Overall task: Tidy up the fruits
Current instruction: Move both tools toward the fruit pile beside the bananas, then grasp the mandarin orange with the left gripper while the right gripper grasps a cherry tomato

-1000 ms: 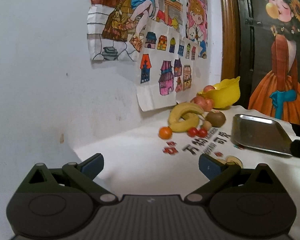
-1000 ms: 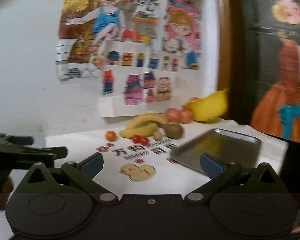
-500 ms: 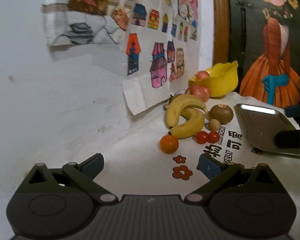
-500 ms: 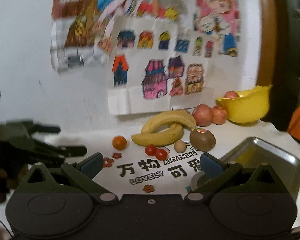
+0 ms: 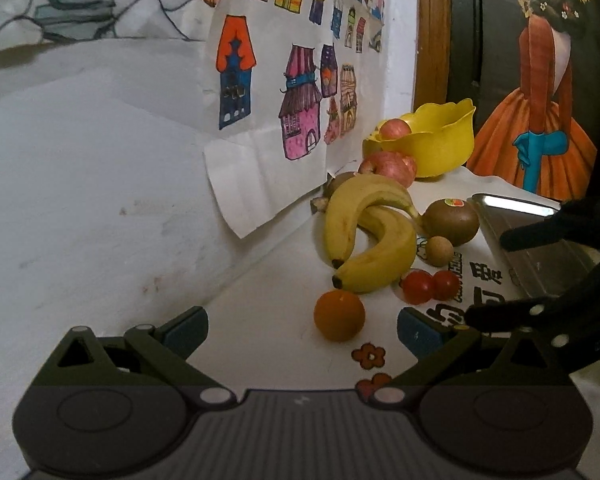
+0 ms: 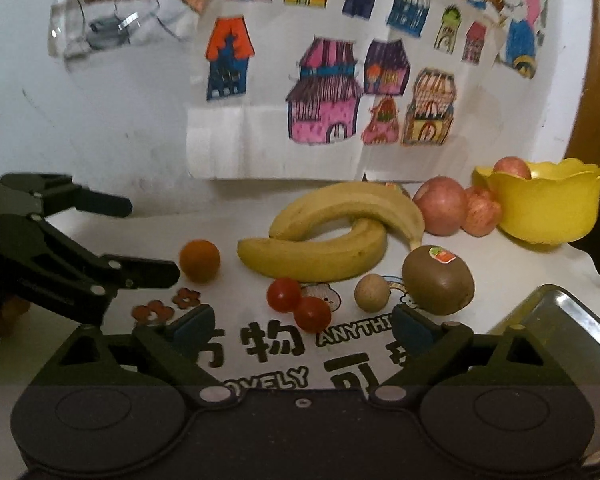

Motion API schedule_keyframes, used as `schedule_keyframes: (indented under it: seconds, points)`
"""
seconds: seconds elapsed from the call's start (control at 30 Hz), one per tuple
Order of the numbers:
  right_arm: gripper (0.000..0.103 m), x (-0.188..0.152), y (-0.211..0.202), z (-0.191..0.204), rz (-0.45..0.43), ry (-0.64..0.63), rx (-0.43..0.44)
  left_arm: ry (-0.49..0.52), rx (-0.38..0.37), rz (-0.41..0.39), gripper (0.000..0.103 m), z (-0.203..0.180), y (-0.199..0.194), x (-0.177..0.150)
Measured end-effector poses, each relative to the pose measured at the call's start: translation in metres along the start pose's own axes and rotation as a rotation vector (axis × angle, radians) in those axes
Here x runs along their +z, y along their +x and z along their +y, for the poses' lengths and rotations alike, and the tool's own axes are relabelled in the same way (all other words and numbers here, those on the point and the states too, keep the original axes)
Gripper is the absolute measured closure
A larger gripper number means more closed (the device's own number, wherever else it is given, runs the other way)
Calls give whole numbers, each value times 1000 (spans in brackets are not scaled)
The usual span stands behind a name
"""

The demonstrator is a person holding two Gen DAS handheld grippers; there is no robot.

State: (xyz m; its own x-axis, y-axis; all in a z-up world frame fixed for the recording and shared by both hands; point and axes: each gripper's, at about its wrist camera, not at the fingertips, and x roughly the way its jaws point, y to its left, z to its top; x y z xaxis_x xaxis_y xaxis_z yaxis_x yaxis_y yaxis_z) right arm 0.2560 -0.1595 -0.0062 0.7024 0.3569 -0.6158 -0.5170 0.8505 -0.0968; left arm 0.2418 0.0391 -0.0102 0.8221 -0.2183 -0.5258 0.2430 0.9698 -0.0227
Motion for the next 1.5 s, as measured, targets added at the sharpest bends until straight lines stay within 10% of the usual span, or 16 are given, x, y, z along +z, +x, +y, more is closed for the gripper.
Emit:
schedule_keyframes:
  seconds: [1.0, 1.5]
  points:
    - [68, 0, 37, -13, 58, 36, 29, -6, -99, 75, 67, -5, 25, 6]
    - [76, -13, 0, -18, 21, 58, 31, 16, -111, 54, 68, -32, 3, 8]
